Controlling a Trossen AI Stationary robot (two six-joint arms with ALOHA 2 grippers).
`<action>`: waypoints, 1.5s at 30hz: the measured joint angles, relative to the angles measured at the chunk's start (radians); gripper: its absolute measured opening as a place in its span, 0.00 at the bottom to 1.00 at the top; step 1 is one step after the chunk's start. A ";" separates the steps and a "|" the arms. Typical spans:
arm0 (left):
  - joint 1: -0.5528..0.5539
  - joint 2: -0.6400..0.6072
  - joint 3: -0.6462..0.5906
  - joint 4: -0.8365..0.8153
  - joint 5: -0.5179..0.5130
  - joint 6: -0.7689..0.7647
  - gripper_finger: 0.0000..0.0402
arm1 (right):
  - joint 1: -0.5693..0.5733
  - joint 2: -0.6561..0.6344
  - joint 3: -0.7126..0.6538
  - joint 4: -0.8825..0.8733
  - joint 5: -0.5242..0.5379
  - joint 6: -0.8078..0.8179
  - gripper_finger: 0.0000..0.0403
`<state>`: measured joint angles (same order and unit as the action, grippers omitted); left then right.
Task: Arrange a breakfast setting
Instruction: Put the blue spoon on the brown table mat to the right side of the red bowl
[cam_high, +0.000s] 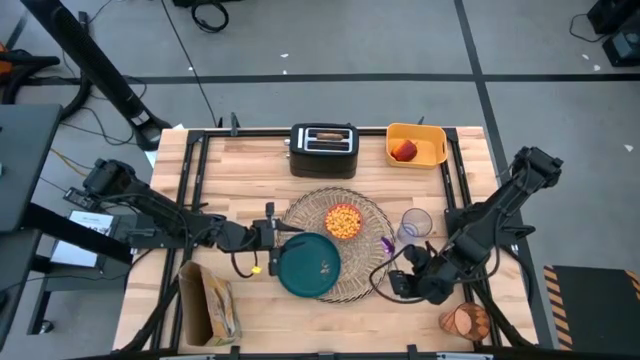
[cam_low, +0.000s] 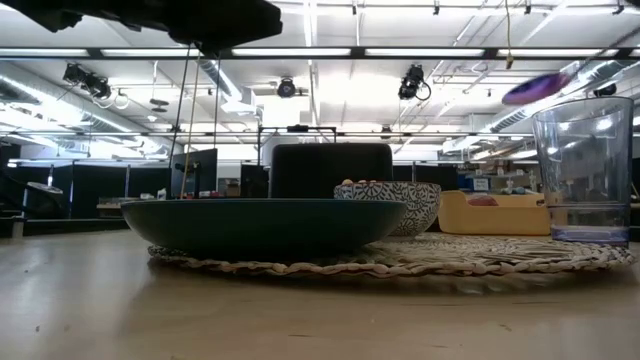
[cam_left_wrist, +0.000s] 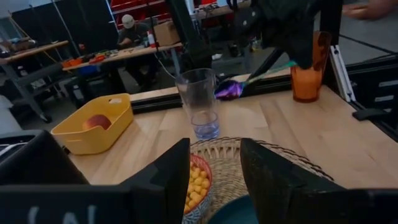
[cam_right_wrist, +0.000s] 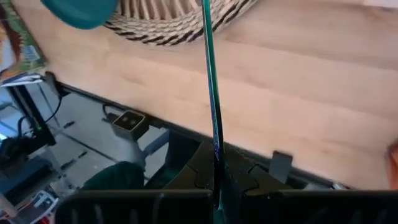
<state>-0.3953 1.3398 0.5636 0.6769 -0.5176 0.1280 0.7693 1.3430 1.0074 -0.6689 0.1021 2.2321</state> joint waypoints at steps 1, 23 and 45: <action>0.003 0.000 0.000 -0.001 0.000 0.000 0.37 | -0.004 0.003 -0.016 0.013 0.002 -0.003 0.02; 0.016 0.001 0.000 -0.047 0.000 -0.064 0.37 | -0.161 0.008 -0.385 0.474 0.052 -0.007 0.02; -0.006 0.001 0.000 -0.043 0.049 -0.064 0.37 | -0.273 0.008 -0.430 0.519 0.122 -0.119 0.02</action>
<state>-0.4015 1.3411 0.5640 0.6334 -0.4683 0.0635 0.4961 1.3506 0.5777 -0.1497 0.2236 2.1130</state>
